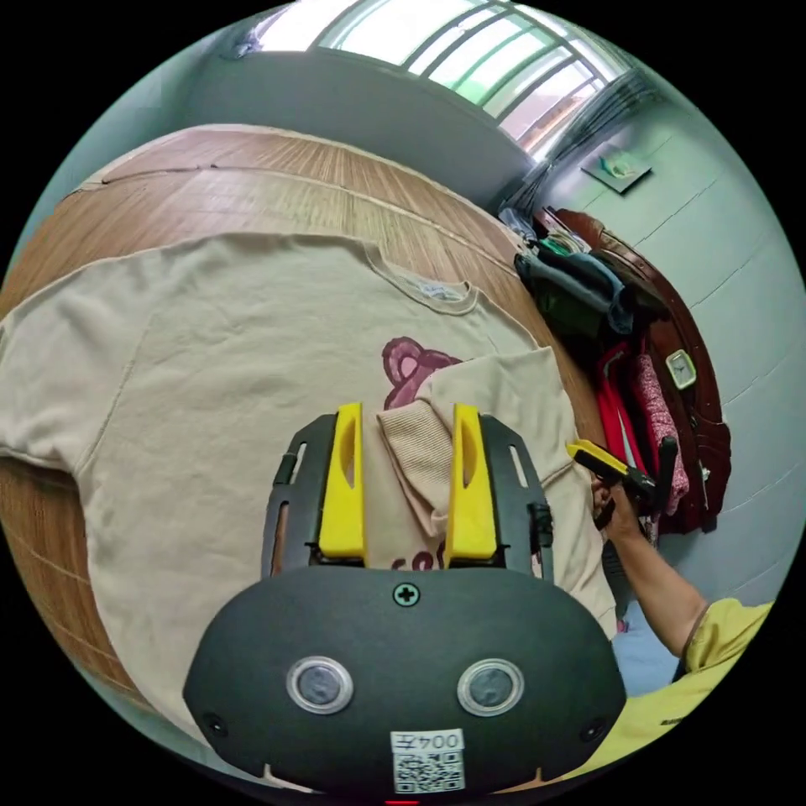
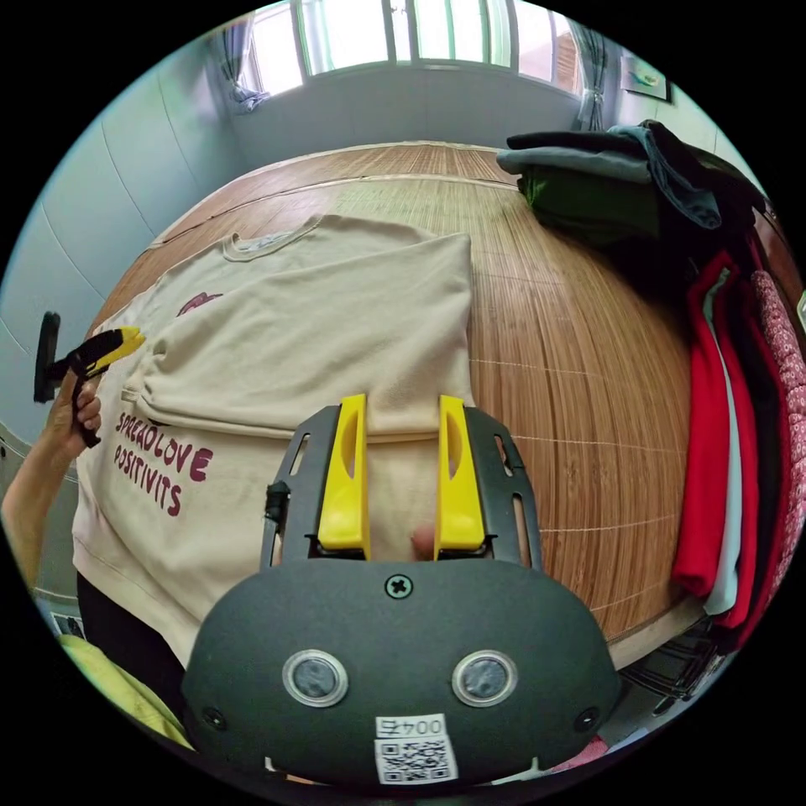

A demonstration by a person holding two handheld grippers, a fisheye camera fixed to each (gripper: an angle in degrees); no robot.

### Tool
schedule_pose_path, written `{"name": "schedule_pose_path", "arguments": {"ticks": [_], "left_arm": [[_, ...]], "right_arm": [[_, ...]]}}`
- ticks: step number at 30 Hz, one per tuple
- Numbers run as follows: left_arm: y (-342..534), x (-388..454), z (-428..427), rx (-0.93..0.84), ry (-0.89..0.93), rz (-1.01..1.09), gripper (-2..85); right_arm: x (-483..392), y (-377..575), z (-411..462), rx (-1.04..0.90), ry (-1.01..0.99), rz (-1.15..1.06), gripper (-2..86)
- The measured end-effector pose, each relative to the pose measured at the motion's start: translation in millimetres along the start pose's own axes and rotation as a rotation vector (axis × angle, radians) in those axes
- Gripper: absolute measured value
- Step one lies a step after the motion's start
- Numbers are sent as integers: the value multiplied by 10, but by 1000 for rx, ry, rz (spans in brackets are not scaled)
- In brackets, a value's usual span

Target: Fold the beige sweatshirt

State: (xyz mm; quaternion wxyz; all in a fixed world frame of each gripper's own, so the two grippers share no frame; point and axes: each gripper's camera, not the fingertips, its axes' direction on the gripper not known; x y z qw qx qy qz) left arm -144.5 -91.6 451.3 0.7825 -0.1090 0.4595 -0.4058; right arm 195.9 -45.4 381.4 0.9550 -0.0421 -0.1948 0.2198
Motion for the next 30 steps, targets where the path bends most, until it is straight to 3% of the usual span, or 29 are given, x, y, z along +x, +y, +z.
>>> {"name": "schedule_pose_path", "arguments": {"ticks": [5, 10, 14, 21, 26, 30], "left_arm": [[-146, 227, 209, -15, -233, 78, 43], [-301, 105, 109, 72, -224, -61, 43], [-774, 466, 121, 161, -76, 39, 69], [-2062, 1820, 1446, -133, 207, 306, 61], [-2764, 2402, 2541, -274, 349, 235, 34], [-2990, 2503, 3110, -358, 317, 167, 26]], "right_arm": [[56, 31, 21, 8, -5, 3, 126], [102, 56, 28, 14, -11, 5, 126], [153, 76, 34, 20, -23, 10, 125], [199, 95, 42, 24, -24, 12, 125], [229, 108, 47, 29, -25, 12, 125], [243, 112, 49, 30, -22, 11, 125]]}}
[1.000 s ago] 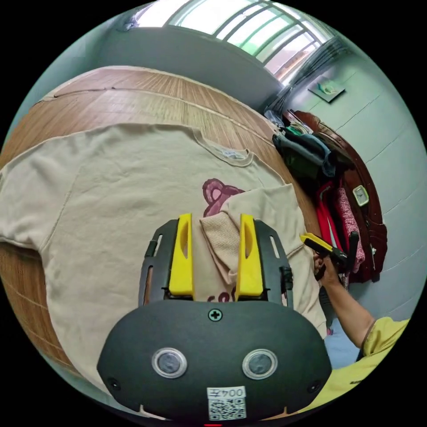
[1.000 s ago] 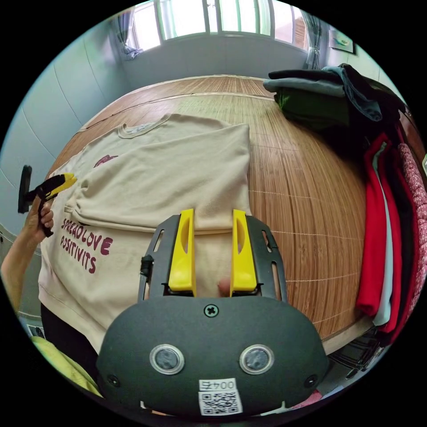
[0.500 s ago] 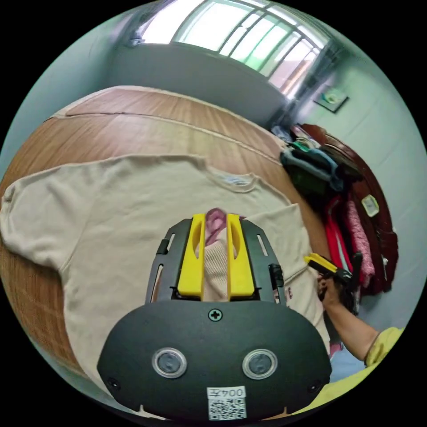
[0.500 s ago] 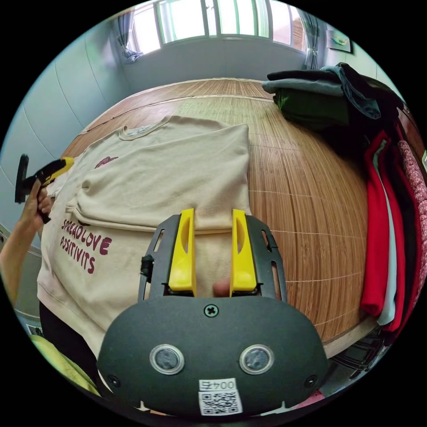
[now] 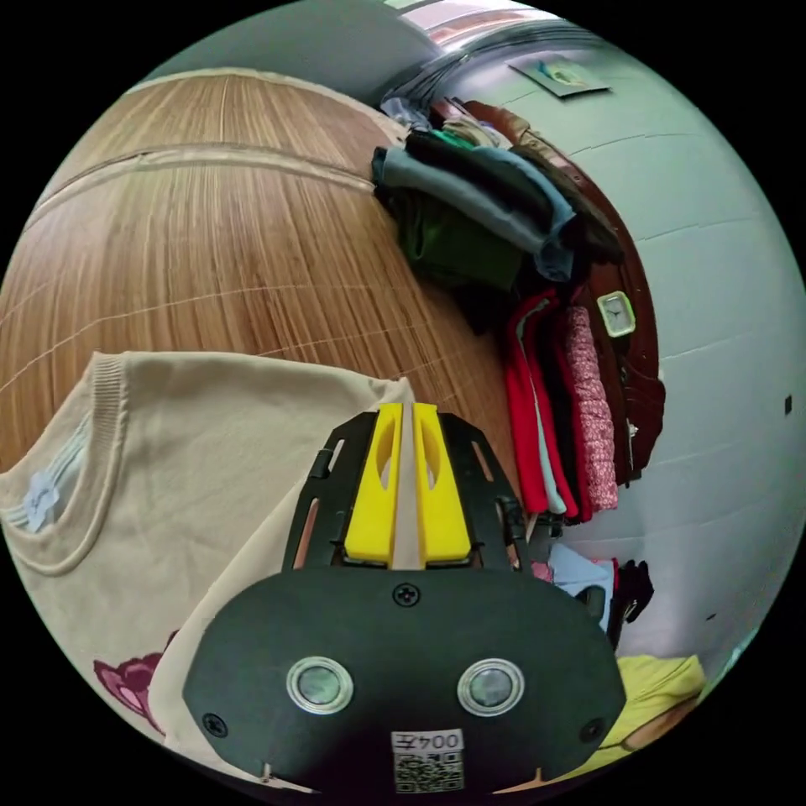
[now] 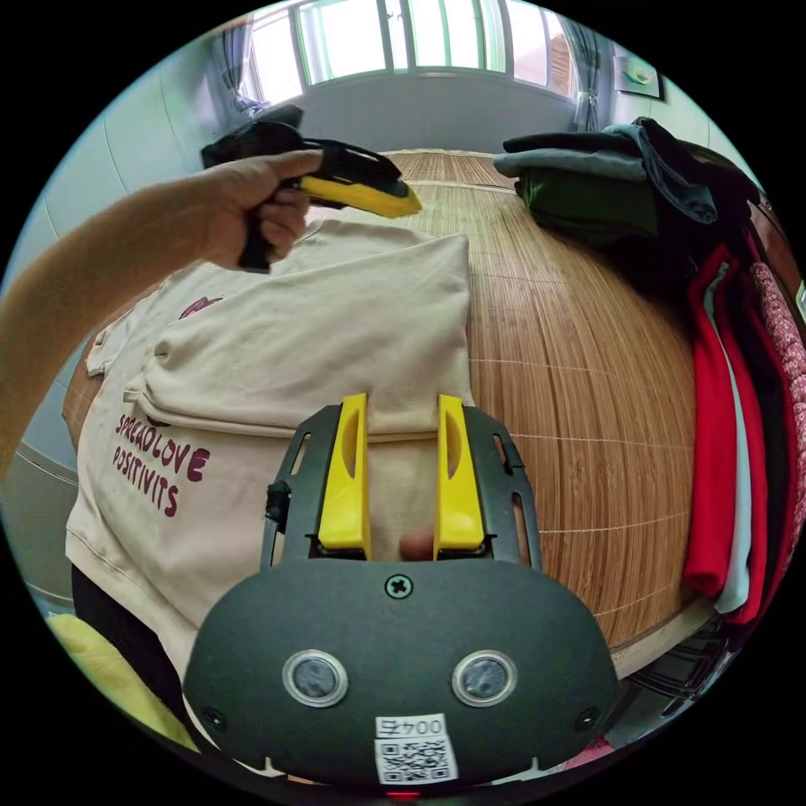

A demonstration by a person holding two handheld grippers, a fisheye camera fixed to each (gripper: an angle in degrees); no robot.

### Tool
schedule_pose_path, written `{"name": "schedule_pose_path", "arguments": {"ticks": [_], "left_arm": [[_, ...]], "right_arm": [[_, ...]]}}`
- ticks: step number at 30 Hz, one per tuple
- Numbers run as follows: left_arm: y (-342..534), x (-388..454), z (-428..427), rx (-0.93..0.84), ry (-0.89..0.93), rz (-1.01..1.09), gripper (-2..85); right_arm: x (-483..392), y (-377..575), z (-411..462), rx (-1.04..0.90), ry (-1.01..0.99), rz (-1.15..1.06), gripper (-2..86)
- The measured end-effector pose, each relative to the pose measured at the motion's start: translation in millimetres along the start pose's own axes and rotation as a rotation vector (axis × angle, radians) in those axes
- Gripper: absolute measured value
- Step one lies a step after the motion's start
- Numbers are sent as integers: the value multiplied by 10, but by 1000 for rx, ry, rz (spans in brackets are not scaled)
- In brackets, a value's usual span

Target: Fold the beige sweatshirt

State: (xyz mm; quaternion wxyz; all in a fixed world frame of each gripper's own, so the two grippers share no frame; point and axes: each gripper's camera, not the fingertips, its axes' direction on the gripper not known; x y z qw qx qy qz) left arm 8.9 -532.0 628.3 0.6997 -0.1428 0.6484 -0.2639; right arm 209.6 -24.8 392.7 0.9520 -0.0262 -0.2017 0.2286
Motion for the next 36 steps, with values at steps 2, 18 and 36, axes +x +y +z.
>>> {"name": "schedule_pose_path", "arguments": {"ticks": [2, 18, 36], "left_arm": [[-162, -135, 249, -52, 0, -58, 23], [-482, -20, 403, -19, 109, 12, 73], [1588, 902, -644, 167, -348, 362, 41]], "right_arm": [[18, 1, 0, 1, -4, 2, 125], [59, -21, 20, 2, 10, 4, 122], [108, -54, 2, 4, 3, 9, 121]]}}
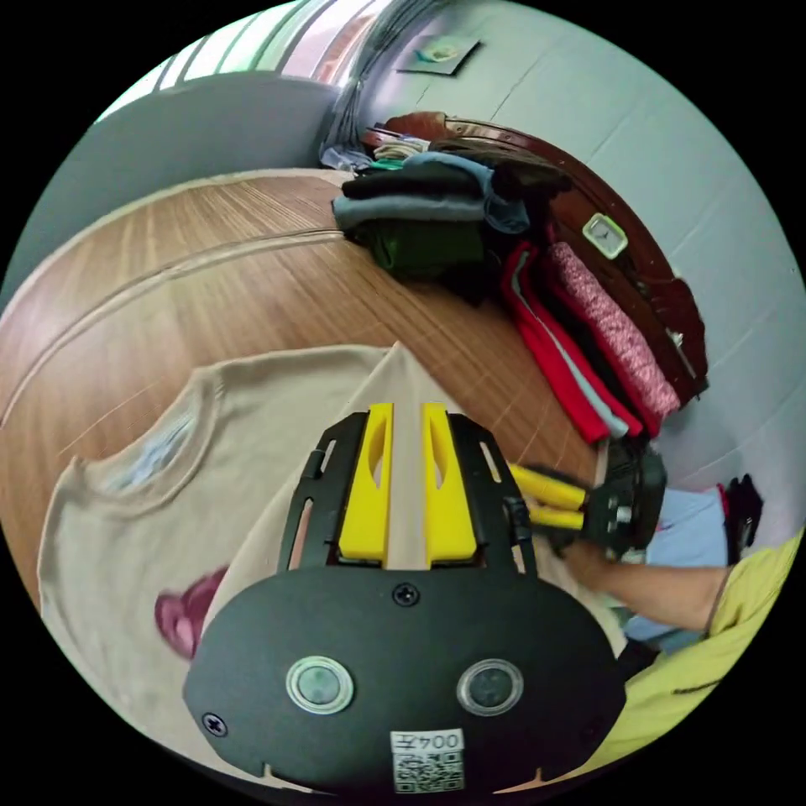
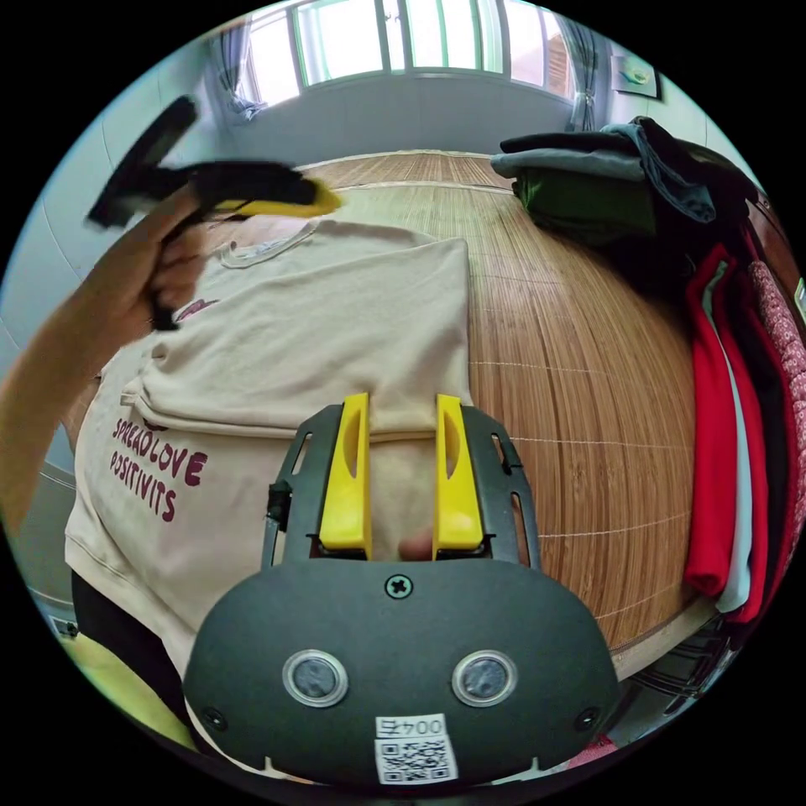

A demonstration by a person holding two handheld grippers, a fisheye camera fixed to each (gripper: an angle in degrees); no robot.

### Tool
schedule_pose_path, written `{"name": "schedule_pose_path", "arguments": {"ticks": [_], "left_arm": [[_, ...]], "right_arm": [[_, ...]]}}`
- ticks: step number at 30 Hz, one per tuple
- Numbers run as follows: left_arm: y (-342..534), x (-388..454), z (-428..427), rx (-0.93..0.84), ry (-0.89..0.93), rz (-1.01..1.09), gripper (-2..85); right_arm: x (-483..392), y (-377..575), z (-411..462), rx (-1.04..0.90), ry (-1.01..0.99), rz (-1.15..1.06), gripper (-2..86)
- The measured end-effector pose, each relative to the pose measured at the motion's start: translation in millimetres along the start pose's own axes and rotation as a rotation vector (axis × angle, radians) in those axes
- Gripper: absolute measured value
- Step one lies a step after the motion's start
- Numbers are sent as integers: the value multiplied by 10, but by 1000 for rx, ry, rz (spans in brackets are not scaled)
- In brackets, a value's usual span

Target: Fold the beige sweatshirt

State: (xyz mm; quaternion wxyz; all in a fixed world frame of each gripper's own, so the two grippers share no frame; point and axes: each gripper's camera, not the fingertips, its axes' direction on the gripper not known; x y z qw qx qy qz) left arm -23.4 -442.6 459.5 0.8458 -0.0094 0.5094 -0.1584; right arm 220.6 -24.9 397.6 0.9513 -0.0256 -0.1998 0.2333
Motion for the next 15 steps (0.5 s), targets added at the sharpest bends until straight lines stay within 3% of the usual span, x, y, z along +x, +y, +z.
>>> {"name": "schedule_pose_path", "arguments": {"ticks": [4, 7, 15], "left_arm": [[1220, -69, -642, 50, -225, -105, 11], [1762, -228, -845, 77, -213, -213, 5], [2088, -85, -711, -17, -293, -180, 2]], "right_arm": [[31, -23, -16, -1, -19, 9, 121], [34, -55, -23, -9, -22, 14, 119], [200, -211, -288, 30, -33, 66, 78]]}}
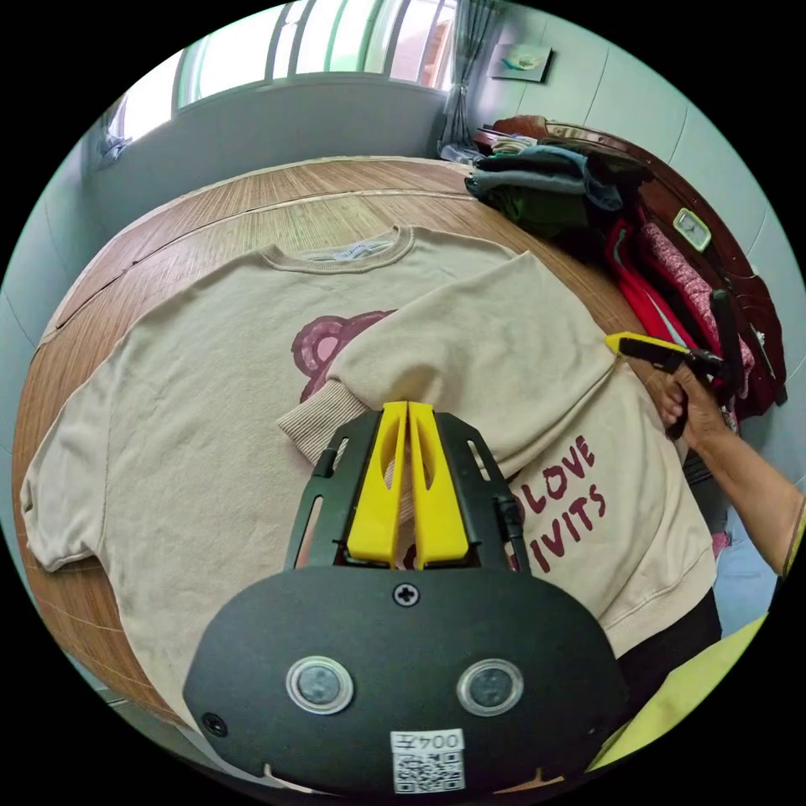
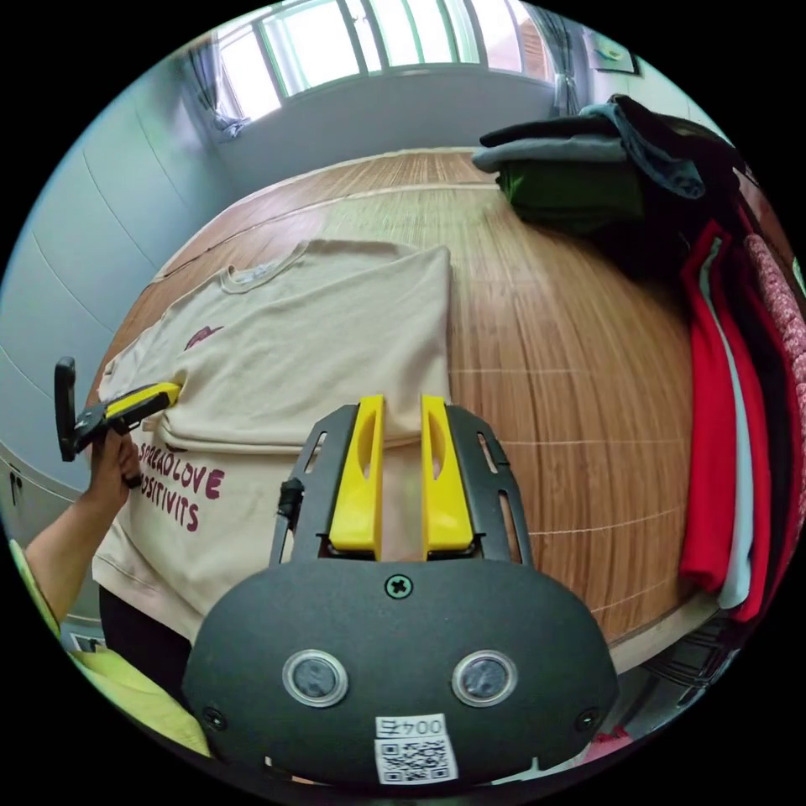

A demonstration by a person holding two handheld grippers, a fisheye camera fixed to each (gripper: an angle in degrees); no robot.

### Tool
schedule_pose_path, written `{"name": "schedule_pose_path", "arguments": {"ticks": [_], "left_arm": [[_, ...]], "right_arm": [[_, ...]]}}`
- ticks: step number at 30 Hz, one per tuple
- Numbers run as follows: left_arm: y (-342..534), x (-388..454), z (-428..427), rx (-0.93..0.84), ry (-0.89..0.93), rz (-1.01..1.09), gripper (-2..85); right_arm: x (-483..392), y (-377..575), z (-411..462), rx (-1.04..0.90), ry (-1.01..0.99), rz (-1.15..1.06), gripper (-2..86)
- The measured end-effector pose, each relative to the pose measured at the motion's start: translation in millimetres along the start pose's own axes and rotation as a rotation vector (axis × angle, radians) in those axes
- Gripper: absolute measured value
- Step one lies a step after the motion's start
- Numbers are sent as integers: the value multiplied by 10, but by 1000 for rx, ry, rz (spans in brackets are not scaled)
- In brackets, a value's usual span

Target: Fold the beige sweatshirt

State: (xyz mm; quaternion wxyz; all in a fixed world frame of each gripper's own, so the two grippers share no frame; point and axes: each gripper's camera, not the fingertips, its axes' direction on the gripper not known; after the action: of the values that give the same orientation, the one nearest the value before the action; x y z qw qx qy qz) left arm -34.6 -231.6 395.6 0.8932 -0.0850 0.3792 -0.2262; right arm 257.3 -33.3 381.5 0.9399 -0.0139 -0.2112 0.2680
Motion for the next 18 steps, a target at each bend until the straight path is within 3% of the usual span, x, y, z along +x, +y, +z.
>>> {"name": "schedule_pose_path", "arguments": {"ticks": [6, 11, 18], "left_arm": [[161, -79, -84, 7, 62, -28, 1], [281, -114, -153, 6, 84, -37, 2], [417, -193, -228, 5, 111, -59, 4]], "right_arm": [[4, -537, 46, -4, 0, -31, 68], [-161, -623, 524, -162, 81, -150, 65], [-224, -527, 290, -92, 51, -173, 83]]}}
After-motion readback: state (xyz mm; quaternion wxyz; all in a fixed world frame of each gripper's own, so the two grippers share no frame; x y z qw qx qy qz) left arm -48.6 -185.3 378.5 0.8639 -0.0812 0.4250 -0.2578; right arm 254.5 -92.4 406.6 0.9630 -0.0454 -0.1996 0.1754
